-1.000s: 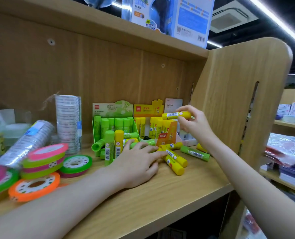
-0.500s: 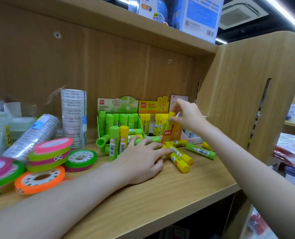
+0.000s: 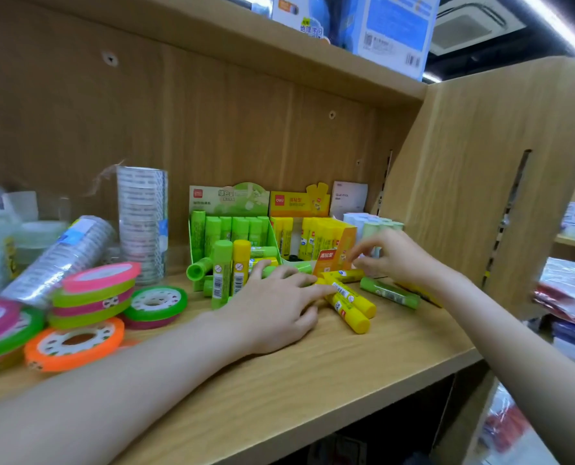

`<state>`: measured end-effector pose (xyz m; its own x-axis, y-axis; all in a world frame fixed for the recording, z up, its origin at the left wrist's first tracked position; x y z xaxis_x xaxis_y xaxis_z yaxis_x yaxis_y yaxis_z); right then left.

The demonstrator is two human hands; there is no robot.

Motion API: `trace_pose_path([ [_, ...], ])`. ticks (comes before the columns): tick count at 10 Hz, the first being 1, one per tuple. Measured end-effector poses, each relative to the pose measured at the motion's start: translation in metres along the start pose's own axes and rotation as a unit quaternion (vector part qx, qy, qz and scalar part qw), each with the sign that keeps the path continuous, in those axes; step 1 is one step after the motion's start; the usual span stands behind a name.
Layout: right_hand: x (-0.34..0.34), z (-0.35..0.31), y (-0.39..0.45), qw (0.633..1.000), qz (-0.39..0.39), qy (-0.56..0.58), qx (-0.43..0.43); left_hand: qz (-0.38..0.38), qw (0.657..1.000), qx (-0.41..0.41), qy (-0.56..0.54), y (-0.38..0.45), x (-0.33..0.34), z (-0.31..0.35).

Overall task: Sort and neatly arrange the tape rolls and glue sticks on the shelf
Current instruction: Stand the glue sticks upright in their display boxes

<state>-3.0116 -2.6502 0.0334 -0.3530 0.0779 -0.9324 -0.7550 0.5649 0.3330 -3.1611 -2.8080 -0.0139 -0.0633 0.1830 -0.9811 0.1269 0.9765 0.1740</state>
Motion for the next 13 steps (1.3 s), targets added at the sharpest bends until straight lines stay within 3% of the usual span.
trace_pose_path([
  [1, 0.009, 0.009, 0.001, 0.996, -0.086, -0.036, 0.013, 0.004, 1.0, -0.002, 0.0, 0.0, 0.0, 0.0],
  [4, 0.019, 0.007, 0.008, 0.99, -0.143, 0.001, 0.0, 0.005, 1.0, -0.004, 0.003, 0.0, 0.001, -0.001],
  [5, 0.026, 0.013, 0.004, 0.996, -0.045, 0.069, -0.019, 0.003, 1.0, -0.004, 0.0, 0.0, 0.0, 0.0],
  [6, 0.023, 0.015, -0.005, 0.956, -0.001, 0.292, -0.007, 0.008, 1.0, -0.003, 0.001, -0.001, 0.001, -0.001],
  [8, 0.002, -0.01, 0.005, 0.928, 0.049, 0.364, -0.058, 0.006, 1.0, -0.005, -0.001, -0.001, 0.001, -0.001],
  [9, -0.007, -0.025, 0.027, 0.954, 0.096, 0.282, -0.044, 0.006, 1.0, -0.005, -0.003, 0.0, 0.001, -0.001],
  [10, -0.011, -0.038, 0.052, 0.984, 0.13, 0.124, -0.009, 0.005, 1.0, -0.006, -0.001, -0.001, 0.001, -0.001],
  [13, -0.007, -0.06, 0.095, 0.995, 0.047, -0.083, -0.01, 0.007, 1.0, -0.004, 0.002, 0.0, 0.002, -0.001],
])
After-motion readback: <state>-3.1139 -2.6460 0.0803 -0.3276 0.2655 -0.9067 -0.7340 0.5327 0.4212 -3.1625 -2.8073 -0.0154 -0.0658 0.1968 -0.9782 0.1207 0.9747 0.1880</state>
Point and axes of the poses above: each hand's wrist, its own y-axis towards the middle knuckle, its own x-axis out of the palm, z = x × y, the point moved 1 cm from there along y, towards the middle knuckle, and after that the axes turned 8 degrees about -z, right-handed, at the moved point
